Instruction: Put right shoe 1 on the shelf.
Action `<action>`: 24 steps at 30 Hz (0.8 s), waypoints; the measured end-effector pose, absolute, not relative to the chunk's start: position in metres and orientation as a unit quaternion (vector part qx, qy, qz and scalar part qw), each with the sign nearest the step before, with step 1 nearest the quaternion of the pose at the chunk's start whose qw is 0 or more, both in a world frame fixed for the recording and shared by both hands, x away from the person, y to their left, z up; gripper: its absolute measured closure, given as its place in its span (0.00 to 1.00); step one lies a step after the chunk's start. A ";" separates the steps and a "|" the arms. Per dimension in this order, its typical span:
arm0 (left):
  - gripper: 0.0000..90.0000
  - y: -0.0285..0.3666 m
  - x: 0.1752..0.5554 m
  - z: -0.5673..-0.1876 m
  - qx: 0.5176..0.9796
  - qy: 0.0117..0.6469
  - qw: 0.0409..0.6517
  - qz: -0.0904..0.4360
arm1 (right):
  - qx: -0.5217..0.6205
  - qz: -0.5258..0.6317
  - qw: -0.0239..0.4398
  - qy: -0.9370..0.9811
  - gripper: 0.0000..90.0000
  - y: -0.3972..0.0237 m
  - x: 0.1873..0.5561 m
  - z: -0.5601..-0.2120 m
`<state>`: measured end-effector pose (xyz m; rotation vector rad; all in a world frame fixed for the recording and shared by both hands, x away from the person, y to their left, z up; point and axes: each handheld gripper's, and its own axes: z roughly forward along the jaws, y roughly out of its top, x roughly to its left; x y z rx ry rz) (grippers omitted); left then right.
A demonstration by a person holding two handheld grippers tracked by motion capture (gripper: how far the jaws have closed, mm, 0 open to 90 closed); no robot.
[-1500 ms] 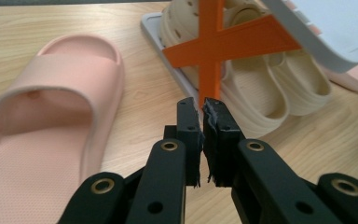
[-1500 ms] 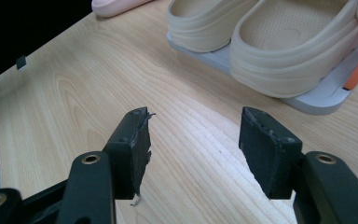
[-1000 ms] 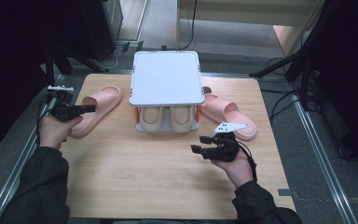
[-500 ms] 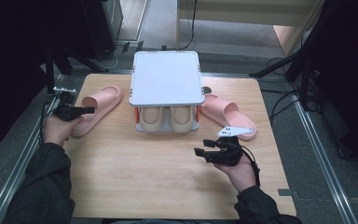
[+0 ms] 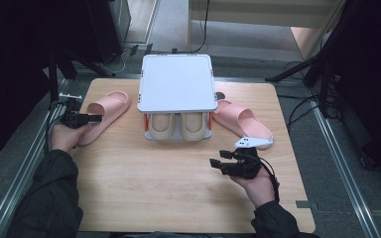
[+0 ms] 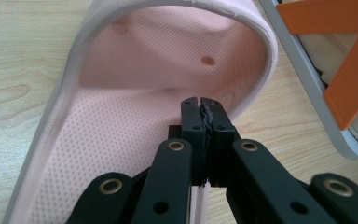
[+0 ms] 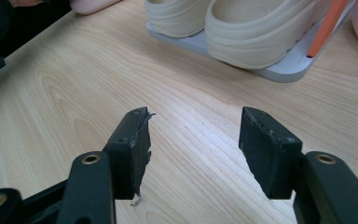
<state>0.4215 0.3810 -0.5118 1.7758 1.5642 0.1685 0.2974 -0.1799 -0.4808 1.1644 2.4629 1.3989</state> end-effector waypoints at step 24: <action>0.97 0.339 0.425 -0.512 0.715 0.586 0.378 0.050 | 0.378 0.455 0.038 0.805 0.49 -0.178 0.298 -0.481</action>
